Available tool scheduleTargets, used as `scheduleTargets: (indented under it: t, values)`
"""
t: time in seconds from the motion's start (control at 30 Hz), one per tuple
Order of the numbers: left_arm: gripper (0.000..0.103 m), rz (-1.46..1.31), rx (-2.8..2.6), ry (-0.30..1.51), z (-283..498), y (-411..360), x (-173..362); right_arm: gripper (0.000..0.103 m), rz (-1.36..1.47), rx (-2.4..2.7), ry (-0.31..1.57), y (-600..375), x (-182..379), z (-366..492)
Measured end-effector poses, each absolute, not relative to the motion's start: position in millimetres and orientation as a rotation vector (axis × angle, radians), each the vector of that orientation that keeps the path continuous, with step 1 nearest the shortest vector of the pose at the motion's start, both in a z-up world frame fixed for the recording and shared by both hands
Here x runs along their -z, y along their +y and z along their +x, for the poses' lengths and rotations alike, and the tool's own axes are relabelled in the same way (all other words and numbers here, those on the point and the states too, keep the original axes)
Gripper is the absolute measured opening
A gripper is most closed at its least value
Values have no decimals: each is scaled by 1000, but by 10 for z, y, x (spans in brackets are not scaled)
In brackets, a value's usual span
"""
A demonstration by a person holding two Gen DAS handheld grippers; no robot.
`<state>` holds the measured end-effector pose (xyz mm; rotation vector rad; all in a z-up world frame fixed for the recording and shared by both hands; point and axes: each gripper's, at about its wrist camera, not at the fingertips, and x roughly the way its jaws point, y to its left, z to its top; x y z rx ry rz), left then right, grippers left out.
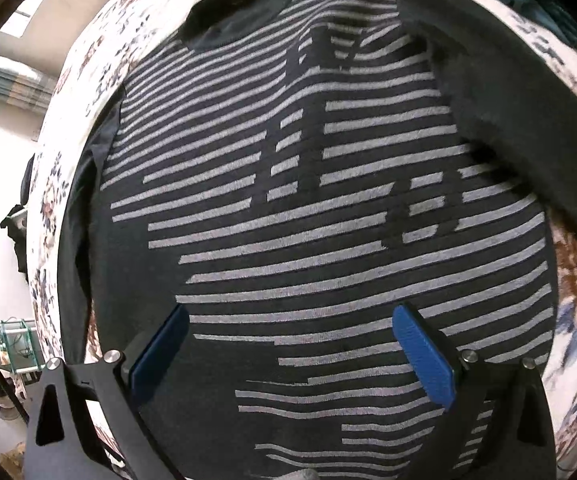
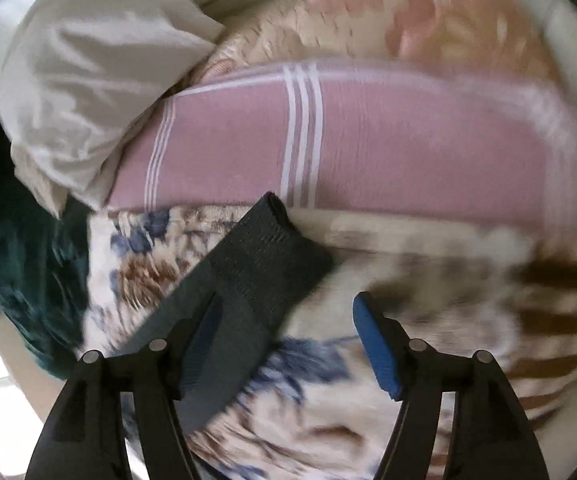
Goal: Fold small clothes
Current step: 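Grasp the sweater's sleeve cuff with the right gripper while the left tool hovers over the body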
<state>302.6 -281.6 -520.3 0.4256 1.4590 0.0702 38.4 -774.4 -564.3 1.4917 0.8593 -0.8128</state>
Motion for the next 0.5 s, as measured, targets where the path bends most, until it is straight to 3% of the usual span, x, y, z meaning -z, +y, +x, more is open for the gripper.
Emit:
scheduleTargets:
  t: [0.1,0.13,0.17,0.2,0.33,0.5]
  values:
    - [103,424,-82,1467,3045,-2775,5251,70,1502,839,692,-7676,5722,521]
    - [103,420,-86,1469,3063,-2757,5266,57,1498,844,649,-7674,5730,577]
    - [103,416,-89,1469,3080,-2738,5273,28,1495,856,627,-7680,5750,664]
    - [103,414,-94,1467,3098,-2714,5278,14,1483,886,645,-7685,5750,742]
    - [103,374,-137,1457,3213,-2530,5255,9,1334,936,693,-7686,5487,1100]
    - [103,274,-250,1451,3358,-1972,5203,9,1069,769,748,-7290,4640,1796]
